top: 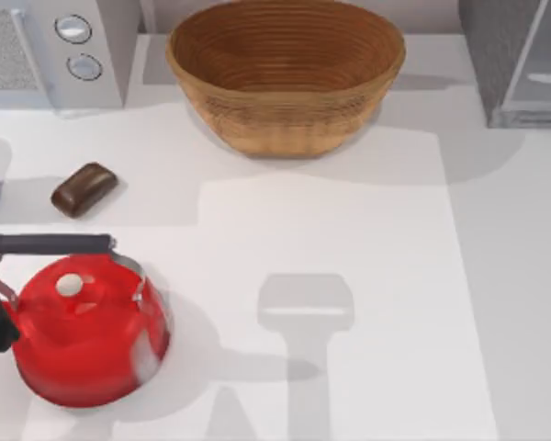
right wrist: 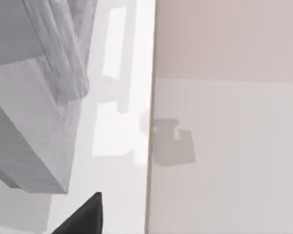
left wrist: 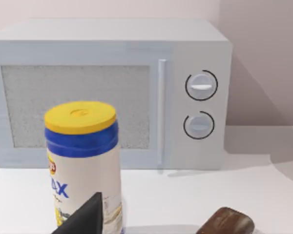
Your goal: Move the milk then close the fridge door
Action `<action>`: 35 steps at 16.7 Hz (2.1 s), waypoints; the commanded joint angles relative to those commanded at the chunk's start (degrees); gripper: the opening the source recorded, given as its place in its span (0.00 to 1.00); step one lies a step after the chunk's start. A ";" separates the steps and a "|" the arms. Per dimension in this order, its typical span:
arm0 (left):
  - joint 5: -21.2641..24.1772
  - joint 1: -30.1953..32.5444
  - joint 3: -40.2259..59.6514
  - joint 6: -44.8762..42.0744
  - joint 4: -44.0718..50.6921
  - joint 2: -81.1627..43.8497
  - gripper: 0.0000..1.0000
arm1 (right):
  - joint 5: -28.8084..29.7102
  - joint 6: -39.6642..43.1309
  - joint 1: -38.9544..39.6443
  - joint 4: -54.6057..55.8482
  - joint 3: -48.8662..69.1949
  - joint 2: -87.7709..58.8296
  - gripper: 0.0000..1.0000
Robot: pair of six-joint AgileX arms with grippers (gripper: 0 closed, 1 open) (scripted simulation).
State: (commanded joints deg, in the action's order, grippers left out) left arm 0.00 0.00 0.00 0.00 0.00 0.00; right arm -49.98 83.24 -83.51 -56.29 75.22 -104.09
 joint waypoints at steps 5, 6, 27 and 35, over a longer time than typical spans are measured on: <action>0.00 0.00 0.00 0.00 0.00 0.00 1.00 | 4.00 -27.46 15.57 21.45 -0.58 -0.37 1.00; 0.00 0.00 0.00 0.00 0.00 0.00 1.00 | 4.77 -32.09 18.48 25.39 -0.71 -0.43 1.00; 0.00 0.00 0.00 0.00 0.00 0.00 1.00 | 27.30 -64.31 55.29 49.41 -8.57 4.56 1.00; 0.00 0.00 0.00 0.00 0.00 0.00 1.00 | 48.53 -82.31 81.38 58.68 -17.53 10.90 1.00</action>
State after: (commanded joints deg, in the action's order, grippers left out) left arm 0.00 0.00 0.00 0.00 0.00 0.00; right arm -1.44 0.93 -2.12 2.39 57.68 -93.19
